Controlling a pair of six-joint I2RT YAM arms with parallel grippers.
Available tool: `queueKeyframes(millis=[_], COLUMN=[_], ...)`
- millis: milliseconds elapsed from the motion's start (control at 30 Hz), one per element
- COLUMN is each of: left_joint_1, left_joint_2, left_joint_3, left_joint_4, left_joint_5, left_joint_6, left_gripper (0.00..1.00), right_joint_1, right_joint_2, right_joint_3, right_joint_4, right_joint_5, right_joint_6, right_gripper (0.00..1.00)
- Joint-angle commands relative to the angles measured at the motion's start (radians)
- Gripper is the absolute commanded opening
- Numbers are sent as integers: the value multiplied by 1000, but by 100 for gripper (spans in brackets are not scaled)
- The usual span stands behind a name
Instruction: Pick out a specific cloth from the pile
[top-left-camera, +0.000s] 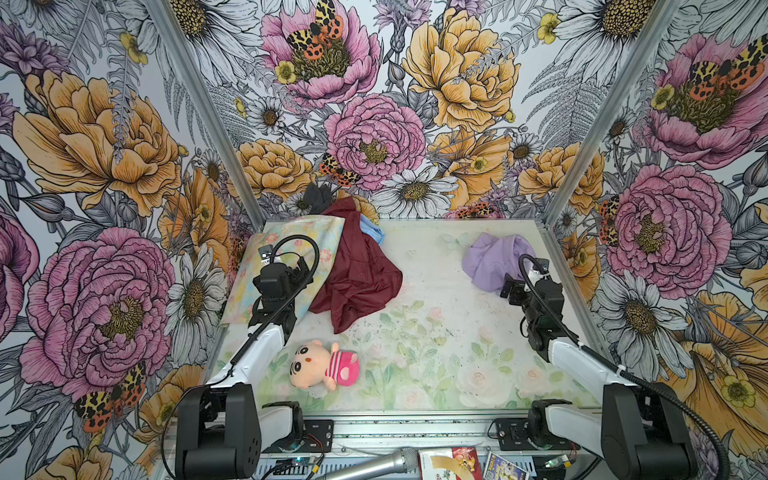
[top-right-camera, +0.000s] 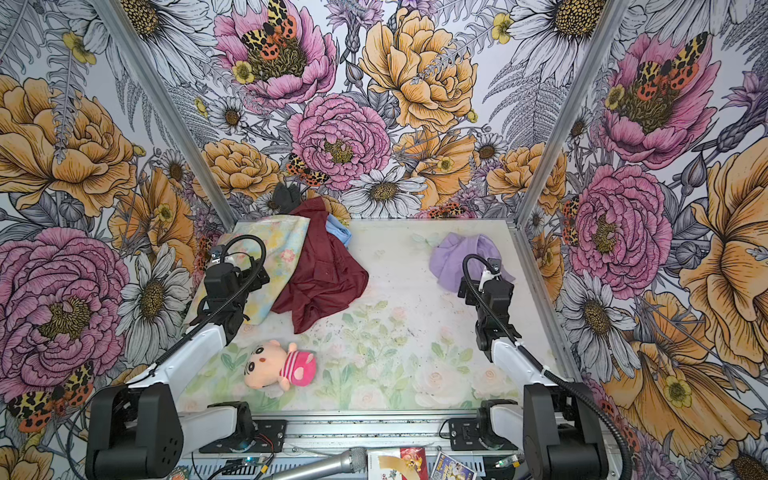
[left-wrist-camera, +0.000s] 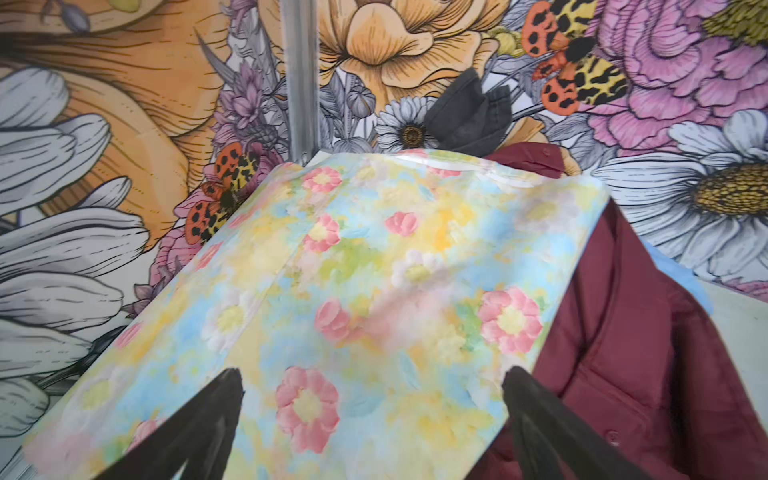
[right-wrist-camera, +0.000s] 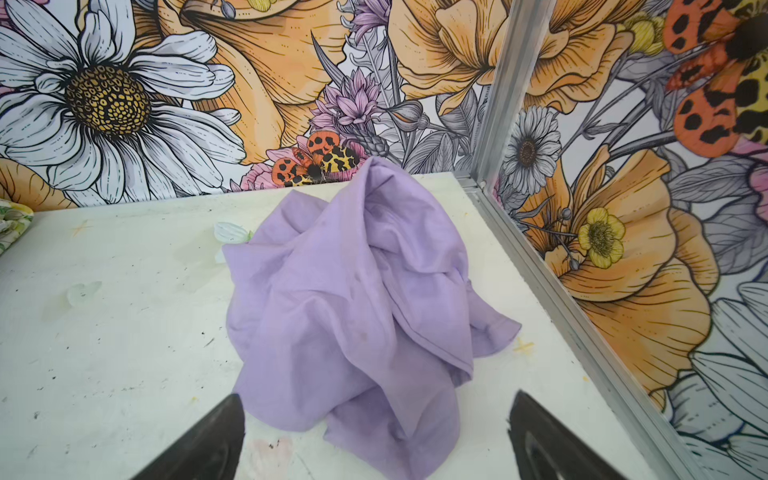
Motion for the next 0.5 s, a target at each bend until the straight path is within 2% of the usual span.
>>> queueKeyframes(millis=[0,200,267,467], left_joint_1=[15,17,17,14], left_joint_2=[16,113,154,202], left_joint_3=[-55,-131,-153,-187], left_joint_4=[126,301,377,528], left_joint_5=[-8,-18,13,99], left_joint_6=[36,46,68,84], left_gripper=[99,99,99,99], right_joint_1=[-14,-33,-40,-43], right_joint_2=[36,132,140,262], right_joint_3=[-35,-109,-108,-147], right_joint_4=[177,382,388,586], right_joint_5=[-20,-33,-32,-31], right_joint_6=[-14,-12,-9,-17], right_gripper=[100,99,99,100])
